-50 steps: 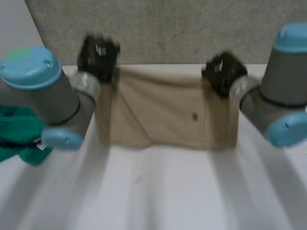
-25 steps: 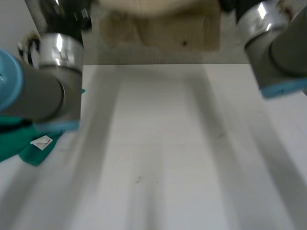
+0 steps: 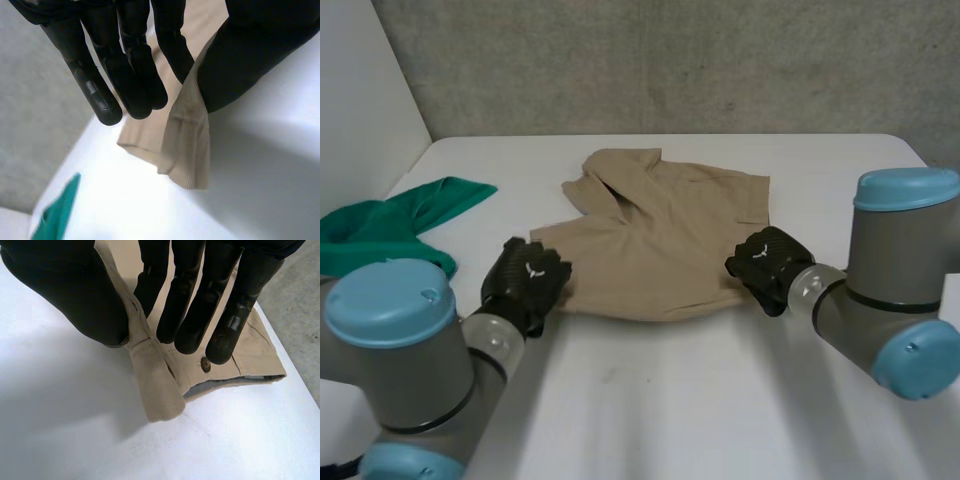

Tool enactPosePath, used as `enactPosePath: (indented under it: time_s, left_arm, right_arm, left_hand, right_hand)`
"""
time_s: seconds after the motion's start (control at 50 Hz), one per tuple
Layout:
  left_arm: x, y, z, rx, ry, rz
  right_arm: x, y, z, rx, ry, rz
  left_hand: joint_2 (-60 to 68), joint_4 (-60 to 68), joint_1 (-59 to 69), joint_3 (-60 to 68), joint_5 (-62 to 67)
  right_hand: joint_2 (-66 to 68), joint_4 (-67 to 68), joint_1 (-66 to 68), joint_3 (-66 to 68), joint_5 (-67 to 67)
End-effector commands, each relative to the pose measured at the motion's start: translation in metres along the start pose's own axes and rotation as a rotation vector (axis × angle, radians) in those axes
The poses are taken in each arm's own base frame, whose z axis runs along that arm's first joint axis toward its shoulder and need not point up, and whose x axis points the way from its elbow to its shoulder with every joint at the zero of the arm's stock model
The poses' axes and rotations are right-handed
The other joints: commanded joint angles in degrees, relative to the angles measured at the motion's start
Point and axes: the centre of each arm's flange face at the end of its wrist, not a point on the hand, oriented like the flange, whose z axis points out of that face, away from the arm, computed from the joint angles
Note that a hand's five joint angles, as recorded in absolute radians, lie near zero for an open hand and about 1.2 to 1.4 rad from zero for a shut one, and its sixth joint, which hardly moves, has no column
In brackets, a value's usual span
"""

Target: Fold the laundry.

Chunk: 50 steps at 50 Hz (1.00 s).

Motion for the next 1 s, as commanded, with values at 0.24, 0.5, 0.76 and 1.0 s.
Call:
enactPosePath:
  time_s: [0.24,0.5,0.76,1.0]
  left_arm:
    - [0.022,0.004,-0.102,-0.258,0.282,0.074]
    - [-0.05,-0.032,-0.035,-0.022,-0.033,-0.067]
    - [-0.056,-0.021,0.083,0.161,0.188,-0.269]
    - [-0.04,-0.003,0.156,0.229,0.271,-0.313]
  right_arm:
    - [-0.035,0.027,-0.096,-0.289,-0.336,-0.161]
    - [-0.041,0.033,-0.089,-0.241,-0.296,-0.16]
    - [-0.042,0.032,-0.084,-0.211,-0.253,-0.121]
    - [-0.045,0.036,-0.08,-0.207,-0.238,-0.084]
  left_hand:
    - [-2.47,-2.68,0.78,-2.13,-0.27]
    - [-51.89,-52.1,-48.63,-51.54,-49.69]
    - [-32.21,-32.42,-28.95,-31.86,-30.01]
    - [-26.33,-26.54,-23.07,-25.98,-24.13]
  right_hand:
    - [12.61,11.67,23.46,12.43,12.56]
    - [12.61,11.67,23.46,12.43,12.56]
    - [12.61,11.67,23.46,12.43,12.56]
    - [12.61,11.67,23.46,12.43,12.56]
